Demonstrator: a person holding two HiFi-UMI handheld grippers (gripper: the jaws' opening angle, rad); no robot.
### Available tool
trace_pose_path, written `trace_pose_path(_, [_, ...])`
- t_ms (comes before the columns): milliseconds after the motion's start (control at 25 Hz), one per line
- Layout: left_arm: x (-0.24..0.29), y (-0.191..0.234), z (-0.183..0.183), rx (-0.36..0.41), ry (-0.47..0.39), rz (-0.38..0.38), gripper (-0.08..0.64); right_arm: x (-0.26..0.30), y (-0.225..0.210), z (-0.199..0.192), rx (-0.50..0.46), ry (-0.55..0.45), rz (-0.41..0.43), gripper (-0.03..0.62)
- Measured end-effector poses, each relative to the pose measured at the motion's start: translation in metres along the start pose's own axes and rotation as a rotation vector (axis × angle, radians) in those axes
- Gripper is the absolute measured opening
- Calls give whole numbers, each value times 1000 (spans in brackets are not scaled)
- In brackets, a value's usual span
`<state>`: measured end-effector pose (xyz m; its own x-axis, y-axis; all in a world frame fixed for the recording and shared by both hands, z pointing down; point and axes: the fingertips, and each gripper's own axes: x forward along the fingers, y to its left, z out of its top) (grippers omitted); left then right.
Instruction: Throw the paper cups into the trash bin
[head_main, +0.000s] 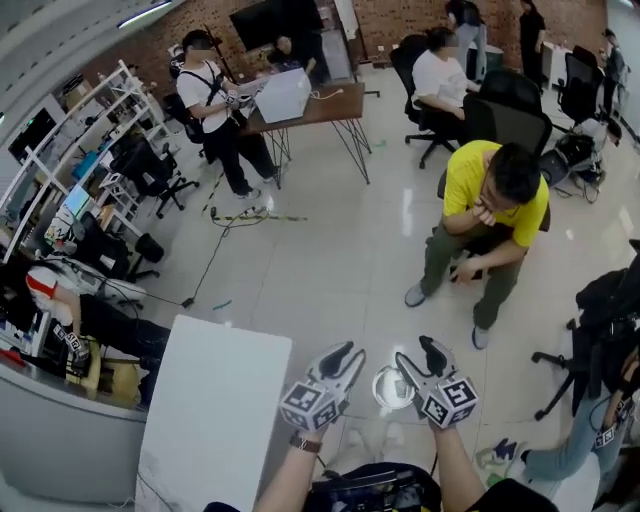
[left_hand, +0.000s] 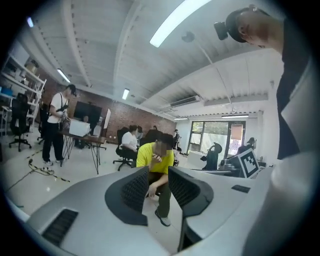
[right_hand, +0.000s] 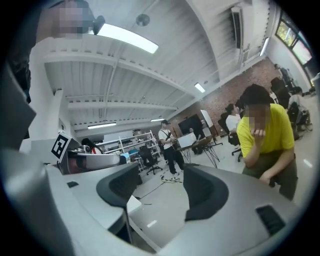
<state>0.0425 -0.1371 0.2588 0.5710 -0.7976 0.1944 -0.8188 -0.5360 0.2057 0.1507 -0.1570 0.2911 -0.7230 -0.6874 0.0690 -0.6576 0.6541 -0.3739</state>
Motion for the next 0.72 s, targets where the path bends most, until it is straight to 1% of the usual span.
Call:
trace_pose_path(80, [-21,-6,18,18,-32,9,120,4,26,16,-19,-25,58,288])
trace_pose_path(160, [-44,-13,28,22,-54,11,120,10,56,26,-32,-42,114,287])
trace_pose_path(320, [-96,-15,33,45,-81,60,120,20,124,35,-66,-76,248,287])
trace_pose_path(400, [-125,-14,33,54,-104,93,120,22,160,35,-85,-75,312,287])
trace_pose_path(480, [-157,-15,30,56,-120,129,120,21,195,32,-102,-65,362,287])
trace_pose_path(600, [-215,-21,19,43,-137,170,120,13,251,17,-110,-51,407,287])
trace_pose_path(720, [-294,-20,4,11,-194,212,120,1,328,-11,-119,-33,459,280])
